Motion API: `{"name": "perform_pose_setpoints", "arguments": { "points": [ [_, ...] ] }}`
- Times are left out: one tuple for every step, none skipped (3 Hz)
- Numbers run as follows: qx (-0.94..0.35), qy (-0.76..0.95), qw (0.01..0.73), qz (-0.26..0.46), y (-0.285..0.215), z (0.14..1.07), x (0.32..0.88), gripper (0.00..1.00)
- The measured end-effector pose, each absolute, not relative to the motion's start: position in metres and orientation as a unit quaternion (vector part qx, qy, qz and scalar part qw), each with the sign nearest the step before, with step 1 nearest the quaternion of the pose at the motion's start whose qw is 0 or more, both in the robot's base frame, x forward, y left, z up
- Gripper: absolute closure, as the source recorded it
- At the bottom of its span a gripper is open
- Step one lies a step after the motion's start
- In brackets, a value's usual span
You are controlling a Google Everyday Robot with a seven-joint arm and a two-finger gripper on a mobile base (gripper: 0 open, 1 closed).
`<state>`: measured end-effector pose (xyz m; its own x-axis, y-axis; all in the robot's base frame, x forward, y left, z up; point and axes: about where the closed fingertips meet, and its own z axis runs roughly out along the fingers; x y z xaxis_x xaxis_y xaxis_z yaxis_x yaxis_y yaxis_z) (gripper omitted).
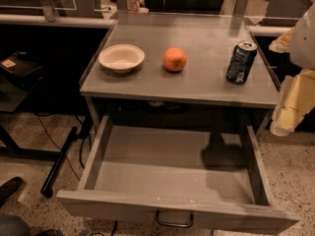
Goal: Place orange into top drawer
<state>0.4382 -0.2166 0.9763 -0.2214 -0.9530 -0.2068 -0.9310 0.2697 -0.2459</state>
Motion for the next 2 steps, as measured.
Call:
{"name": "perform_pose_setpoints", "arguments": {
  "points": [
    [-0.603,0.781,0.16,-0.035,-0.216,0.977,0.438,0.0],
    [-0.615,0.771,0.162,-0.039,-0.202,0.98,0.455,0.0]
  ]
}}
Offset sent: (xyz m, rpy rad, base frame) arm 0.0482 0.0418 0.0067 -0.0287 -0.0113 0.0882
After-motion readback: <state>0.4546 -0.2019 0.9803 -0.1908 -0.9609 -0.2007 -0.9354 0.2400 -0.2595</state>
